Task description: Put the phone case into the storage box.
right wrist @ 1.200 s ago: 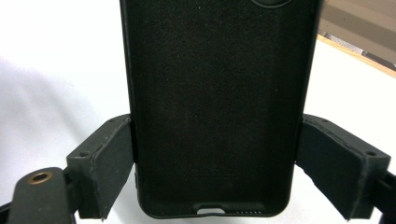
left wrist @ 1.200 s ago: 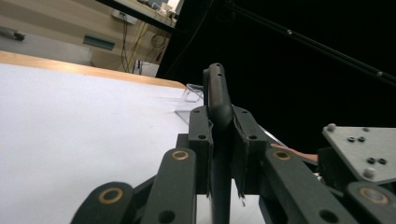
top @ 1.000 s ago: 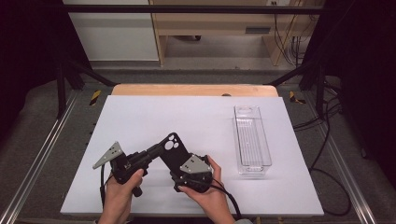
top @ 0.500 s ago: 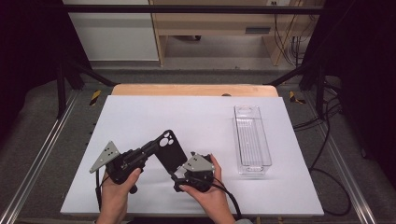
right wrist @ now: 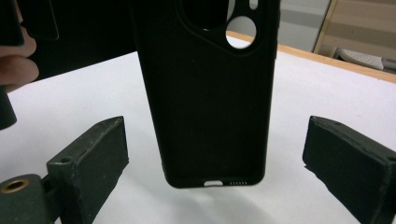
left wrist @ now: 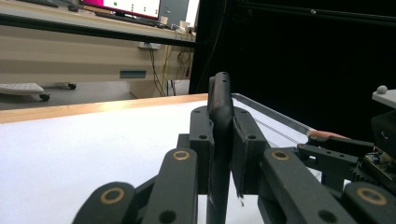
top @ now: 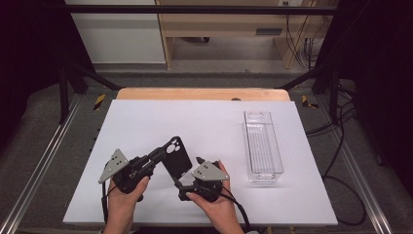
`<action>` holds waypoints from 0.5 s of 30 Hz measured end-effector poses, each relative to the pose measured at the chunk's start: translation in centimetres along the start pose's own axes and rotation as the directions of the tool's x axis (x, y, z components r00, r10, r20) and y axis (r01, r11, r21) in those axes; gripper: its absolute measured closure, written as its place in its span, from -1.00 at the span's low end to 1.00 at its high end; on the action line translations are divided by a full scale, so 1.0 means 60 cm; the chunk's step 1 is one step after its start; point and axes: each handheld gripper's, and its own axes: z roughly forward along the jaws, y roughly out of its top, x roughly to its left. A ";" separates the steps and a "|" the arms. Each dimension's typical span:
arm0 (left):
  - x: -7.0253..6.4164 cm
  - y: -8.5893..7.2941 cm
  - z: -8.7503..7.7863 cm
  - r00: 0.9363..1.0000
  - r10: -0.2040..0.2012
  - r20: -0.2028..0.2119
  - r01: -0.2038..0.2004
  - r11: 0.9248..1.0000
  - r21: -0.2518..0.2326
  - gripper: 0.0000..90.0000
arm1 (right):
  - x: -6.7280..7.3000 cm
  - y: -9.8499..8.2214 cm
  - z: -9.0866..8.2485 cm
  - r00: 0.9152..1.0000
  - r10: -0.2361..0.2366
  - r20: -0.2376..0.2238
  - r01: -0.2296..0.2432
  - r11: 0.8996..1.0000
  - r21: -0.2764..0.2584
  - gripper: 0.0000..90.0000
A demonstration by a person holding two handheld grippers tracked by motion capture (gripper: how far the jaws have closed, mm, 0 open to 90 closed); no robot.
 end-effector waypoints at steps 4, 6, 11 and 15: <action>-0.009 -0.002 0.003 1.000 0.005 0.002 -0.005 1.000 -0.001 0.79 | 0.003 0.003 -0.003 1.000 -0.001 0.011 0.002 1.000 -0.020 -0.85; -0.014 -0.003 0.005 1.000 0.008 0.009 -0.008 1.000 -0.003 0.79 | 0.004 0.004 -0.004 1.000 -0.004 0.020 0.004 0.999 -0.033 -0.85; -0.026 -0.004 0.007 1.000 0.015 0.020 -0.015 1.000 -0.008 0.79 | 0.007 0.010 -0.005 0.999 -0.012 0.037 0.014 0.998 -0.053 -0.84; -0.029 0.002 0.004 1.000 0.013 0.018 -0.013 1.000 -0.025 0.79 | 0.009 0.024 -0.006 0.998 -0.019 0.060 0.023 0.997 -0.069 -0.85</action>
